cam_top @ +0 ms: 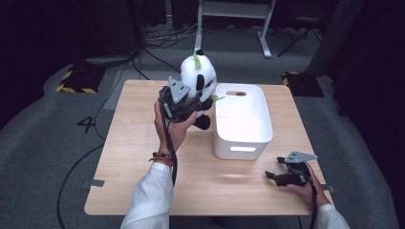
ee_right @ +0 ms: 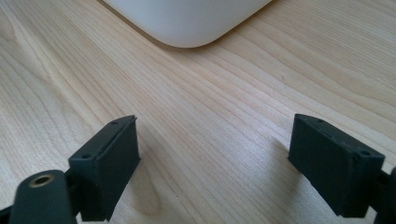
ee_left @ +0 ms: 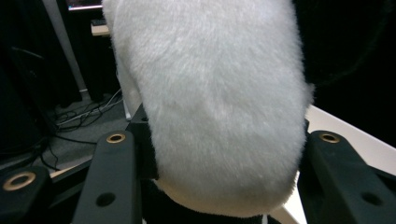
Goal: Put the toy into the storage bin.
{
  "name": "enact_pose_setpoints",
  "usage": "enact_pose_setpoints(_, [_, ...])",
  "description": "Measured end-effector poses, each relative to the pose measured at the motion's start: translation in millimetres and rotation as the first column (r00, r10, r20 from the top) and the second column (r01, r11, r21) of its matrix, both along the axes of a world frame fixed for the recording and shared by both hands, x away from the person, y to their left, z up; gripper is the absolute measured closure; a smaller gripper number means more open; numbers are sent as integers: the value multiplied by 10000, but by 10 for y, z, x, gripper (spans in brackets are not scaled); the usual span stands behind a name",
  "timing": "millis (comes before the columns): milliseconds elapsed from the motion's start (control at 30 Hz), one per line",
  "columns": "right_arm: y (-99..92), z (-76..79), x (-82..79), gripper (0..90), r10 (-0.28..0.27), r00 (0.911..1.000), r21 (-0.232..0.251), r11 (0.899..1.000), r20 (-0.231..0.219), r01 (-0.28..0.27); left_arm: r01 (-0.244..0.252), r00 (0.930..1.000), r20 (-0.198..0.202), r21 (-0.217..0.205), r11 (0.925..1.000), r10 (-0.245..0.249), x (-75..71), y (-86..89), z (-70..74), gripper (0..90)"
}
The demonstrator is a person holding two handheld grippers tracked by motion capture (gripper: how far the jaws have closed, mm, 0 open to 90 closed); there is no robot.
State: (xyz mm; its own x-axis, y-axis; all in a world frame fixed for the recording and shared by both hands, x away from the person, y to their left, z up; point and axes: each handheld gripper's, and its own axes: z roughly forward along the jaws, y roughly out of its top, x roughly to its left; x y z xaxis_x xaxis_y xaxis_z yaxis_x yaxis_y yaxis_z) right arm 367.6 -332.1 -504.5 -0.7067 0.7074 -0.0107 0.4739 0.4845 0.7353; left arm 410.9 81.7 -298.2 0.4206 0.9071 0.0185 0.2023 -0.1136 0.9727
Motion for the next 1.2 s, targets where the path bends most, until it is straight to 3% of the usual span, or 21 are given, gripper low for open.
enact_pose_setpoints(567, [0, 0, 0, 160, -9, 10000, -1, 10000, -4, 9, 537, 9971, 540, -135, 9985, -529, -87, -210, 297, 493])
enact_pose_setpoints(1200, [-1, 0, 0, 160, -2, 10000, 5, 10000, -6, 2, 1467, 9875, 650, -518, 9878, -1433, -96, -543, 309, 489])
